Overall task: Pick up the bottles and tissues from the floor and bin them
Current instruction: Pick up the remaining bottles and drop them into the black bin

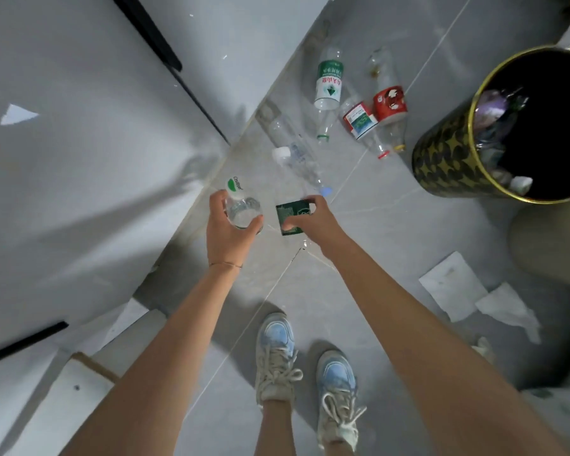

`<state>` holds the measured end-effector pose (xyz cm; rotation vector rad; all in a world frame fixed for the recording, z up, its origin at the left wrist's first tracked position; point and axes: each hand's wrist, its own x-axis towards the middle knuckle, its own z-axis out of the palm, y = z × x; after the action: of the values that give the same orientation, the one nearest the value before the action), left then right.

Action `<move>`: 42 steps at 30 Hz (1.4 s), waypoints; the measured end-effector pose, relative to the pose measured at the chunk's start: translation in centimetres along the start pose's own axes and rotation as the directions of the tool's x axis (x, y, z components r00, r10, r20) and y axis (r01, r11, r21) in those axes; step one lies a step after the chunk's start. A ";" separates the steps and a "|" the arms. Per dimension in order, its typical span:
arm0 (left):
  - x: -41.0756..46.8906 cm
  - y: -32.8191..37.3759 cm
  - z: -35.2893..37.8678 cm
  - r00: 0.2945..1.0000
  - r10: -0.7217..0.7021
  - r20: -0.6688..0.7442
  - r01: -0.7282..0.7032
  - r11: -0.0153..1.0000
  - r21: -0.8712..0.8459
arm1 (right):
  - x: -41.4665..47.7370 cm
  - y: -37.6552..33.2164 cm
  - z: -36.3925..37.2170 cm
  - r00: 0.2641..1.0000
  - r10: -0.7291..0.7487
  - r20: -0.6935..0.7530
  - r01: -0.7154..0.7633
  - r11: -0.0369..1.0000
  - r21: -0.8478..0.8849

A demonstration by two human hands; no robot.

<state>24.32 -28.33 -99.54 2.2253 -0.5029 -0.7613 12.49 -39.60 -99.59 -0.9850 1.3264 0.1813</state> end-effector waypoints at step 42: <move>2.4 33.0 22.1 0.688 0.324 0.650 -0.385 0.921 -0.051 | -7.1 -3.2 -34.7 0.800 -0.124 -0.587 0.473 0.733 0.489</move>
<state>7.67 -62.77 -88.68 1.7912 -1.2940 -1.3139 -12.68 -62.43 -89.12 -0.6761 1.5287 -0.8123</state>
